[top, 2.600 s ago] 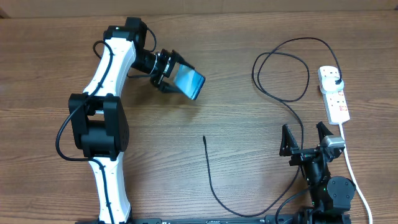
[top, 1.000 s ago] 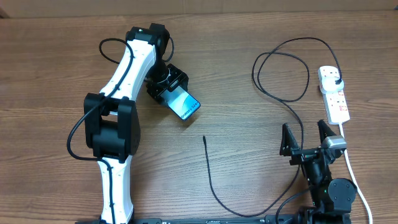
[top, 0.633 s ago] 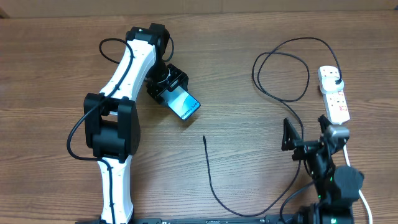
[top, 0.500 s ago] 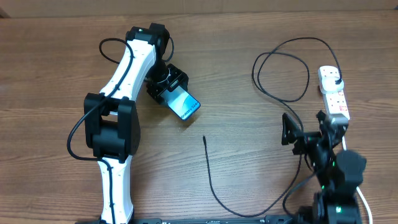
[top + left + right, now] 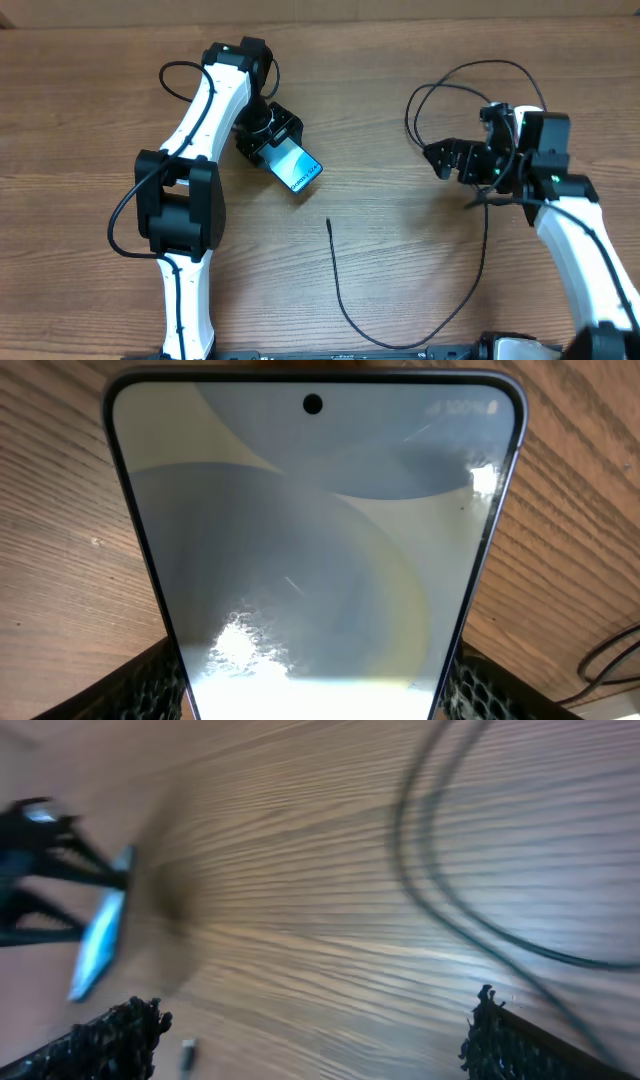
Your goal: Plug charger to phone and switch on socket
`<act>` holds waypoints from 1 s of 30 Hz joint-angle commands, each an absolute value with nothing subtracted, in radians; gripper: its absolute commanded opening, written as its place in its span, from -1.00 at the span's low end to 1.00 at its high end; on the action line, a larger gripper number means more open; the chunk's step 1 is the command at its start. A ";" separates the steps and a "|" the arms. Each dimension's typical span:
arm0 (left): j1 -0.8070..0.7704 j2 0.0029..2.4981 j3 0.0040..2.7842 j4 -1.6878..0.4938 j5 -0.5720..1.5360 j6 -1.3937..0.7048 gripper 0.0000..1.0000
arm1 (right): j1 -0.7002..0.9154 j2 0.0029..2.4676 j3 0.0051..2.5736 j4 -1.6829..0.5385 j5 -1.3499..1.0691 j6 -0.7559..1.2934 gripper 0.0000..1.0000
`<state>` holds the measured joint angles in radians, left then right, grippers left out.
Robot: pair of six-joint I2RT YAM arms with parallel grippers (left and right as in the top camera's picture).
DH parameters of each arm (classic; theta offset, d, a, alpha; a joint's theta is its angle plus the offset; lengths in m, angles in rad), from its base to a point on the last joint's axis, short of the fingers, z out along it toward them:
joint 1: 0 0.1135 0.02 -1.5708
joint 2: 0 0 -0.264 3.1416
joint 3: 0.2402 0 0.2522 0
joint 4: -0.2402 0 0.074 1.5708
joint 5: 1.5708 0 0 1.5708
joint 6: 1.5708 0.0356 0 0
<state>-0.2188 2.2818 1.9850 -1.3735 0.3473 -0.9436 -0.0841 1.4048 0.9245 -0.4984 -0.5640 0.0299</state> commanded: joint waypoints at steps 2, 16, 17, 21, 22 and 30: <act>-0.223 2.230 2.013 -1.375 0.363 -0.966 -0.92 | -0.079 1.433 0.958 -0.423 -0.911 0.052 0.99; -0.223 2.230 2.013 -1.342 0.447 -1.124 -0.92 | -0.079 1.433 0.958 -0.362 -0.934 0.326 1.00; -0.223 2.230 2.013 -1.342 0.448 -1.127 -0.92 | -0.079 1.433 0.958 -0.359 -0.934 0.343 1.00; -0.223 2.230 2.013 -1.341 0.446 -1.166 -0.92 | -0.079 1.433 0.958 -0.302 -0.933 0.508 1.00; -0.223 2.230 2.013 -1.341 0.446 -1.189 -0.92 | -0.079 1.433 0.958 -0.286 -0.933 0.580 1.00; -0.224 2.230 2.013 -1.312 0.492 -1.281 -0.91 | -0.035 1.443 0.955 -0.290 -0.809 0.692 1.00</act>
